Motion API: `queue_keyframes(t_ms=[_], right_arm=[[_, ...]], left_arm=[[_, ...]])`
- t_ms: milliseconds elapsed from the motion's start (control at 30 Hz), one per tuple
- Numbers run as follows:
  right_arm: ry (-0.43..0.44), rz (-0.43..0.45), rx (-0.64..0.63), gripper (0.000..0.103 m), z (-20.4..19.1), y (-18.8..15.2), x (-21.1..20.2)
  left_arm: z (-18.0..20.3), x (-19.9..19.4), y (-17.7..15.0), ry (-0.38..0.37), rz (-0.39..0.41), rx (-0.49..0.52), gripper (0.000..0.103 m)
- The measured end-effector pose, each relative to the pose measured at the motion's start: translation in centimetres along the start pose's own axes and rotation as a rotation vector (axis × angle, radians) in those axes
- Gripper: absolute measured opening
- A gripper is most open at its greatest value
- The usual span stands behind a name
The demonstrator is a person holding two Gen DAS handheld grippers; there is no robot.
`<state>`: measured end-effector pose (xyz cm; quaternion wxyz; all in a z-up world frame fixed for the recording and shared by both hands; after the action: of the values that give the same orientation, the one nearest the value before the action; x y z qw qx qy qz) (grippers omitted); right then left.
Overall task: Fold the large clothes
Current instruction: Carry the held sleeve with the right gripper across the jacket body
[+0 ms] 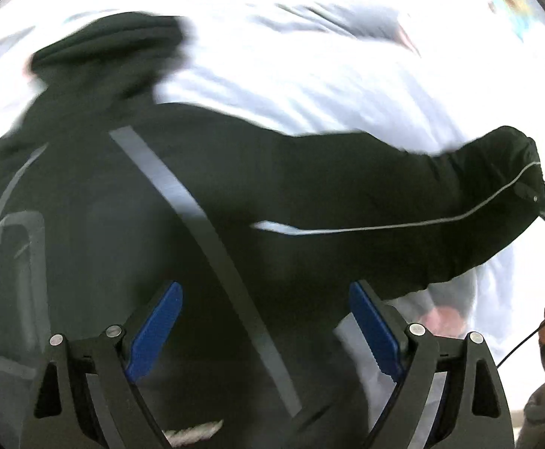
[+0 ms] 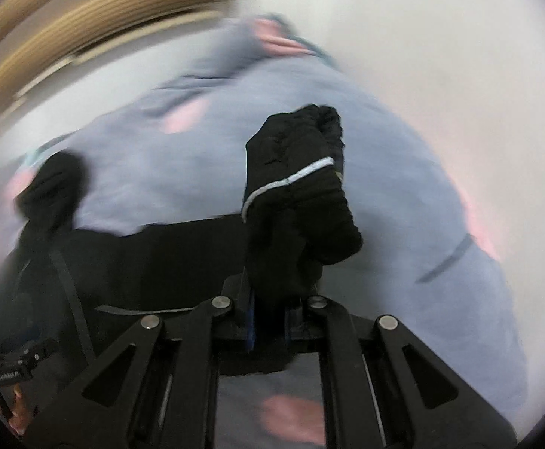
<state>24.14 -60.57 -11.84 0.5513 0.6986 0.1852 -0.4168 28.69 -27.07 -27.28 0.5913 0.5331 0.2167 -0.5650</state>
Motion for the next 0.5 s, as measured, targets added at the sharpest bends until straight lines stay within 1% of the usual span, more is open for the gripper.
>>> queue_keyframes(t_ms=[33,133,167,200,233,267,333,400,433,500], right_arm=[[0.03,0.007,-0.051,0.007,-3.0,-0.1,-0.7],[0.077,0.008,-0.165,0.007,-10.4,-0.8,-1.8],[0.092,0.006,-0.182,0.007,-11.8,-1.1,-2.2],[0.122,0.004,-0.218,0.007,-15.0,-1.5,-2.9],[0.135,0.007,-0.25,0.007,-17.3,-2.4,-3.4],[0.142,0.009,-0.272,0.007,-18.7,-2.4,-3.5],[0.173,0.019,-0.341,0.007,-24.3,-3.2,-4.8],[0.194,0.026,-0.389,0.007,-28.1,-4.3,-5.9],[0.207,0.028,-0.42,0.007,-30.9,-4.8,-6.4],[0.229,0.022,-0.466,0.007,-35.2,-5.8,-6.2]], left_arm=[[-2.6,-1.7,-0.7,0.019,0.018,-0.033,0.091],[-7.3,-6.4,-2.9,0.082,0.07,-0.098,0.091],[-9.2,-8.3,-3.9,0.111,0.091,-0.114,0.091],[-10.8,-10.2,-5.0,0.139,0.111,-0.129,0.091],[-12.0,-11.3,-5.8,0.16,0.125,-0.14,0.091],[-13.4,-13.1,-6.8,0.184,0.141,-0.155,0.091],[-15.7,-16.2,-8.8,0.22,0.169,-0.19,0.091],[-17.9,-18.6,-10.6,0.237,0.189,-0.219,0.091],[-19.1,-20.1,-11.5,0.246,0.2,-0.236,0.091],[-21.5,-21.9,-12.7,0.267,0.206,-0.25,0.091]])
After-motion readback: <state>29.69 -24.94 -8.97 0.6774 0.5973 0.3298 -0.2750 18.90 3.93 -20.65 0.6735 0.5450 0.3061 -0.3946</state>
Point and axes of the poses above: each gripper's, at about its wrist camera, not at the fingertips, and x roughly the way its jaws point, z to its right, y to its top, the point moved 7 cm from there along x, roughly the way its jaws point, and after that the axes turned 1 degree about x, right-handed, at the moved point
